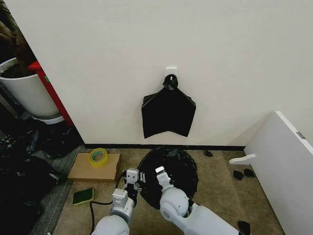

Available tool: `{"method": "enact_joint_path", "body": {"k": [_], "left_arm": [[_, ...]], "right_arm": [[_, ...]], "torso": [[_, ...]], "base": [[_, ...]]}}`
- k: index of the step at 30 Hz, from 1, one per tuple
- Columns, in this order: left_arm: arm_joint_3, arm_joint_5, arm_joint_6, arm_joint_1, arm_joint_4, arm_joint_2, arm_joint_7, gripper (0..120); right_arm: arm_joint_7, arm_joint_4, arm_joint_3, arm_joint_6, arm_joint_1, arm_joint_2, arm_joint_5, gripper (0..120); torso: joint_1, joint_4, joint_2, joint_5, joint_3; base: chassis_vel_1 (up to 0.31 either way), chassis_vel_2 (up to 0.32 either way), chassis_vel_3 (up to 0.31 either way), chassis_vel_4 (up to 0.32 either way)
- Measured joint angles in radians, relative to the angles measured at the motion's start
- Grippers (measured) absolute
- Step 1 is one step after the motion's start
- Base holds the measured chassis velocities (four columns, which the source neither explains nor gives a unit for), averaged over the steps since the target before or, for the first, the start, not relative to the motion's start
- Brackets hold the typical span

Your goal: Place the garbage bag over the trash bin.

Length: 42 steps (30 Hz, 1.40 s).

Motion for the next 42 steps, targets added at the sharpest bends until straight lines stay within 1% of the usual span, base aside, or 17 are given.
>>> {"method": "enact_joint_path", "body": {"k": [5, 10, 15, 19, 21, 24, 27, 28, 31, 37, 42], "left_arm": [[-0.004, -0.009, -0.007, 0.004, -0.005, 0.002, 0.012, 1], [-0.006, -0.016, -0.011, 0.002, -0.004, 0.001, 0.012, 1], [-0.008, -0.021, -0.011, -0.004, -0.004, -0.001, 0.013, 1], [-0.009, -0.023, -0.011, 0.001, -0.008, 0.004, 0.015, 1], [-0.009, -0.022, -0.011, 0.006, -0.013, 0.007, 0.018, 1], [-0.012, -0.021, -0.013, 0.008, -0.016, 0.008, 0.019, 1], [-0.015, -0.022, -0.014, 0.007, -0.019, 0.012, 0.019, 1], [-0.015, -0.022, -0.014, 0.007, -0.019, 0.012, 0.019, 1], [-0.015, -0.024, -0.014, 0.006, -0.024, 0.012, 0.019, 1], [-0.015, -0.024, -0.014, 0.014, -0.036, 0.021, 0.021, 1], [-0.016, -0.022, -0.014, 0.024, -0.049, 0.030, 0.024, 1]], "right_arm": [[0.003, -0.046, 0.026, 0.002, 0.017, 0.008, 0.033, 0], [0.012, -0.047, 0.027, 0.002, 0.015, -0.004, 0.041, 0], [0.011, -0.019, -0.005, 0.002, 0.007, -0.023, 0.046, 0], [-0.007, -0.015, -0.007, 0.002, 0.017, 0.000, 0.045, 0], [-0.015, -0.031, 0.011, 0.007, 0.030, 0.014, 0.039, 0], [-0.024, -0.042, 0.039, 0.018, 0.032, 0.016, 0.038, 0], [-0.026, -0.038, 0.046, 0.012, 0.011, -0.017, 0.039, 0], [-0.026, -0.038, 0.046, 0.012, 0.011, -0.017, 0.039, 0], [-0.024, -0.015, 0.022, 0.004, -0.013, -0.035, 0.039, 0], [-0.024, -0.001, 0.000, 0.003, -0.010, -0.016, 0.040, 0], [-0.034, -0.033, 0.022, 0.003, 0.031, -0.011, 0.038, 0]], "torso": [[0.000, -0.0002, 0.000, -0.0001, 0.000], [0.000, -0.0002, 0.000, -0.0001, 0.000], [0.000, -0.0004, 0.000, -0.0001, 0.000], [0.000, -0.0002, 0.000, -0.0001, 0.000], [0.000, 0.0001, 0.000, 0.0000, 0.000], [0.000, -0.0001, 0.000, 0.0000, 0.000], [0.000, -0.0003, 0.000, -0.0001, 0.000], [0.000, -0.0003, 0.000, -0.0001, 0.000], [0.000, -0.0005, 0.000, -0.0001, 0.000], [0.000, -0.0002, 0.000, 0.0000, 0.000], [0.000, 0.0000, 0.000, 0.0000, 0.000]], "base": [[0.000, 0.000, 0.000, 0.000], [0.000, 0.000, 0.000, 0.000], [0.000, 0.000, 0.000, 0.000], [0.000, 0.000, 0.000, 0.000], [0.000, 0.000, 0.000, 0.000], [0.000, 0.000, 0.000, 0.000], [0.000, 0.000, 0.000, 0.000], [0.000, 0.000, 0.000, 0.000], [0.000, 0.000, 0.000, 0.000], [0.000, 0.000, 0.000, 0.000], [0.000, 0.000, 0.000, 0.000]]}}
